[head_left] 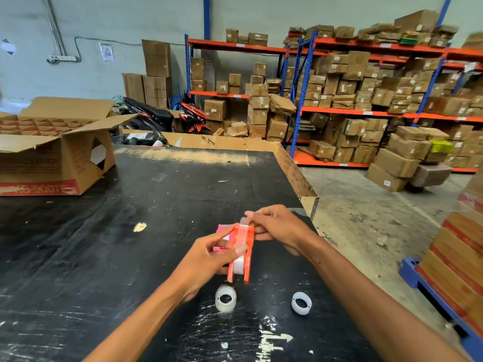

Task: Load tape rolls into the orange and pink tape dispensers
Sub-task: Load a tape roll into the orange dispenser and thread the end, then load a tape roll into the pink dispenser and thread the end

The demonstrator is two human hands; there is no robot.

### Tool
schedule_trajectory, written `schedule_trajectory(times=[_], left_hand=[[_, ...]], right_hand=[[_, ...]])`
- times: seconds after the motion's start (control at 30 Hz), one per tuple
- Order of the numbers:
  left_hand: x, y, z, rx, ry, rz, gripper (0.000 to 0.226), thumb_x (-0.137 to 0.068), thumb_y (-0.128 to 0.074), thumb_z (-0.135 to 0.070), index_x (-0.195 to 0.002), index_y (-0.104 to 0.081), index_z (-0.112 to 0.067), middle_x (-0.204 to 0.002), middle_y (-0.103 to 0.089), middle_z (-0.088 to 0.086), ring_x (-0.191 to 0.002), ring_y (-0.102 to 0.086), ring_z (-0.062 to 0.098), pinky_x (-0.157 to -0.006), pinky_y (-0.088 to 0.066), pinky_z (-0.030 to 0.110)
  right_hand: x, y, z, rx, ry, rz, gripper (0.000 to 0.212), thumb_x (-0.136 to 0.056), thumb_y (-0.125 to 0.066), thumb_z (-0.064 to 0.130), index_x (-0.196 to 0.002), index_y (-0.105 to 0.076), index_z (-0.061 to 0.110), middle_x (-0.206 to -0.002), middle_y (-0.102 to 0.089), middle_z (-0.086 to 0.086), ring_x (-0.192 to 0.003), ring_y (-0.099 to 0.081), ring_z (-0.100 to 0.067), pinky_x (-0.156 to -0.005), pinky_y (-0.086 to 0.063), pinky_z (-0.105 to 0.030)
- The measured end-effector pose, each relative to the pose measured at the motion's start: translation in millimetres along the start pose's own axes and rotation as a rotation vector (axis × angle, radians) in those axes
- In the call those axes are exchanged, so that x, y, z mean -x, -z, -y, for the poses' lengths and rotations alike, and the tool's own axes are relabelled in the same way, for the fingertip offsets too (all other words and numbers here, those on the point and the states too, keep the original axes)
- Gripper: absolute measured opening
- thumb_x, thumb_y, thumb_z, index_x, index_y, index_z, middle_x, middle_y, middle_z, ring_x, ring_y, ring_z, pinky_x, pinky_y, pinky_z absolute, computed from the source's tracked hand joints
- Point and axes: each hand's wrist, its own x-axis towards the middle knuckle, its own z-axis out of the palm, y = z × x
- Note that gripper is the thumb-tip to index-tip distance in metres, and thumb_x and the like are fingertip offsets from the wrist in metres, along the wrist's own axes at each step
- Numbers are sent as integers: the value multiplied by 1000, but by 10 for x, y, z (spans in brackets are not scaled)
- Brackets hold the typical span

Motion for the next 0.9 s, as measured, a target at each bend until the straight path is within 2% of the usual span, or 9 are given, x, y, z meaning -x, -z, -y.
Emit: schedule_trajectory(times=[0.1,0.17,0.27,0.37,0.43,0.47,0.6,0.77,0.9], left_hand=[[-149,-107,8,62,91,-63,56,-62,-81,-41,-116,-66,-37,-81,-59,4,-67,-61,13,-59,-58,29],[-267,-209,21,91,155,-90,50,-77,-75,-30,-125,-61,-23,-87,-66,9,-65,-65,18,-59,-58,33],[-408,-404,27,72,231,-166,45,-88,-65,-27,-125,-51,-6,-87,-70,12,-61,-67,17,-54,-56,31],[-528,-568,65,60,285,-194,43,-93,-57,-35,-117,-52,0,-104,-72,20,-85,-70,29,-74,-58,39],[-587,-625,106,65,294,-196,36,-96,-50,-36,-105,-59,-2,-103,-73,18,-95,-70,29,-89,-54,40],[-619,-646,129,70,296,-190,34,-97,-46,-35,-98,-62,-5,-98,-73,14,-94,-70,26,-89,-53,37],[-723,-680,233,58,283,-206,34,-98,-42,-30,-90,-71,-12,-86,-74,5,-89,-69,20,-84,-53,29],[-778,-733,313,-6,250,-236,28,-91,-48,-15,-74,-70,-16,-55,-73,-8,-50,-66,0,-43,-46,10],[-782,-770,313,-125,211,-247,33,-96,-41,-19,-78,-69,-19,-75,-72,-3,-68,-64,6,-53,-47,13]], right_hand=[[34,65,-200,-71,-16,-159,25,-93,-57,30,-94,-67,7,-91,-70,-10,-81,-68,-15,-76,-58,-27],[78,76,-359,-97,-40,-174,24,-95,-54,29,-89,-67,10,-86,-71,-6,-76,-69,-13,-69,-59,-23],[108,57,-556,-104,-71,-143,30,-97,-50,27,-93,-71,7,-92,-76,-9,-85,-73,-18,-75,-60,-26],[56,79,-673,-96,-81,-184,33,-98,-48,24,-97,-70,0,-99,-75,-18,-92,-72,-22,-85,-59,-35],[5,83,-725,-85,-86,-211,36,-97,-47,21,-94,-69,-7,-102,-71,-28,-87,-69,-24,-92,-55,-48],[-23,89,-750,-79,-91,-223,37,-97,-48,20,-94,-68,-11,-103,-69,-32,-85,-68,-27,-95,-52,-52],[-150,60,-850,-100,-129,-218,38,-97,-46,19,-96,-66,-13,-107,-67,-34,-106,-62,-44,-98,-47,-57],[-243,6,-946,-109,-145,-226,29,-92,-50,17,-87,-76,4,-98,-75,-20,-102,-67,-35,-97,-51,-50],[-268,9,-980,-109,-143,-221,31,-94,-46,15,-91,-75,5,-102,-73,-22,-104,-66,-36,-99,-49,-52]])
